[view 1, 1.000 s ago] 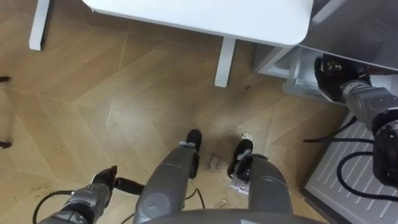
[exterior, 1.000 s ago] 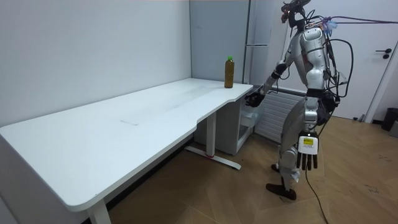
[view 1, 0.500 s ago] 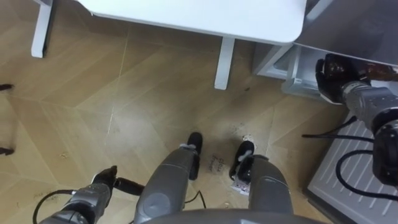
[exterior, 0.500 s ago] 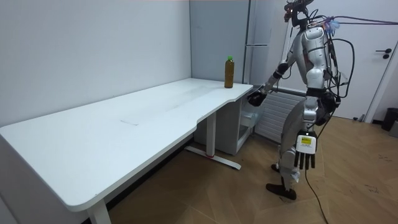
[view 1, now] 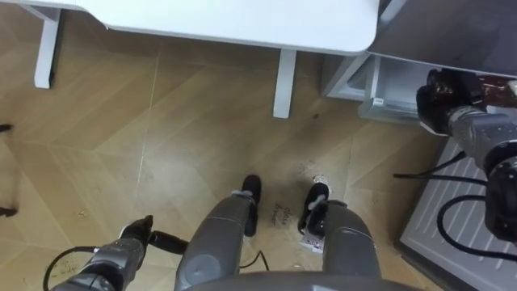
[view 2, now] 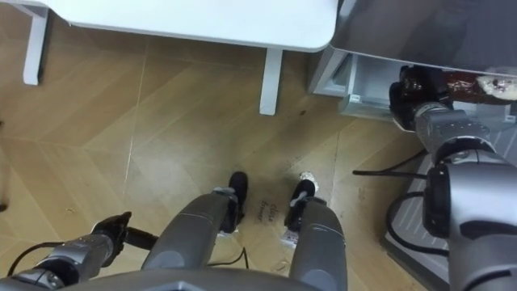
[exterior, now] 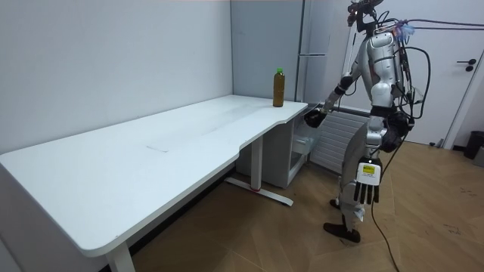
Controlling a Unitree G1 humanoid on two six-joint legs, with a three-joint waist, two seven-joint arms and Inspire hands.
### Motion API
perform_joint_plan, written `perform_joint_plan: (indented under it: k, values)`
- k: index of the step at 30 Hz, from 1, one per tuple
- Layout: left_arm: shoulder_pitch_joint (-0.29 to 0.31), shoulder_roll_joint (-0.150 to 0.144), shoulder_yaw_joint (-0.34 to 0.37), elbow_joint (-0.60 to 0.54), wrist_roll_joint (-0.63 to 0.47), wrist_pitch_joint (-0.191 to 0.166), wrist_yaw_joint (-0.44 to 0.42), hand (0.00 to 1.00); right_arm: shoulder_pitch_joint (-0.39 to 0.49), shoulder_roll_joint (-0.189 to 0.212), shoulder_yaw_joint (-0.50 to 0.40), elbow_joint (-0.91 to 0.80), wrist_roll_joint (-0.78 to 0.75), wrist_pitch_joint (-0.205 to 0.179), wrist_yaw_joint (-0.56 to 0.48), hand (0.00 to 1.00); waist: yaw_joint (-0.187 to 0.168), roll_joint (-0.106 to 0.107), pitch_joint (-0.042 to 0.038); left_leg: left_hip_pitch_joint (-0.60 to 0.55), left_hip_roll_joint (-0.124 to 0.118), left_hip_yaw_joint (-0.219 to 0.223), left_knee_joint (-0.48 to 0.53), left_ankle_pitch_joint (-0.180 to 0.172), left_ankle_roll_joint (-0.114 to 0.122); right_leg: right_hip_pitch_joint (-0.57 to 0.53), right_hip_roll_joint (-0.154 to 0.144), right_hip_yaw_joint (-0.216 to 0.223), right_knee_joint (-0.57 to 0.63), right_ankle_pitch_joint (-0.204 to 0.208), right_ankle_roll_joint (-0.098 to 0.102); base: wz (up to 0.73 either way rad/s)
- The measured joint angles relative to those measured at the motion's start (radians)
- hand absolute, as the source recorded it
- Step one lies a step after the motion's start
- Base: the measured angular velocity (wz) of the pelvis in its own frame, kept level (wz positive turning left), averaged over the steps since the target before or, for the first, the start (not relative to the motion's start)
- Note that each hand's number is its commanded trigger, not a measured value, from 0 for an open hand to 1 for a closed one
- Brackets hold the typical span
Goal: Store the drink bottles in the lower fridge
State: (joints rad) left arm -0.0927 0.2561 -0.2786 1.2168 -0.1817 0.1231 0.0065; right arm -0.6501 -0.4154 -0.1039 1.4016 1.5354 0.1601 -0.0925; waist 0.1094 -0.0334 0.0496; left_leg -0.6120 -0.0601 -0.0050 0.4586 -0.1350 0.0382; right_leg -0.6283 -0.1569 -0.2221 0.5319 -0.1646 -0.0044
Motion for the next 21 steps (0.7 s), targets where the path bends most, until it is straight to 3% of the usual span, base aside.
perform_joint_plan:
  k: [3,5,21]
  values:
    - [0.002,0.000,0.000,0.000,-0.001,0.000,-0.006,0.00,0.004,0.000,-0.012,0.000,0.000,0.000,0.002,1.00,0.001,0.000,0.0000,0.002,0.001,0.001,-0.007,0.000,0.000,0.003,0.002,0.000,-0.001,0.004,0.001,0.00]
    - [0.002,0.000,0.000,0.000,-0.002,0.000,-0.012,0.00,0.007,0.000,-0.017,0.000,0.000,0.000,0.002,0.00,0.001,0.000,0.0001,0.004,0.001,0.003,-0.010,0.000,0.000,0.003,0.001,0.002,-0.001,0.004,0.001,0.00]
    - [0.002,0.000,0.000,0.000,-0.001,-0.009,-0.016,0.00,0.009,0.000,-0.017,0.000,0.038,-0.001,0.002,0.00,0.004,-0.004,0.0022,0.005,0.002,0.004,-0.019,0.000,0.000,0.001,0.003,0.001,-0.014,0.005,0.001,0.00]
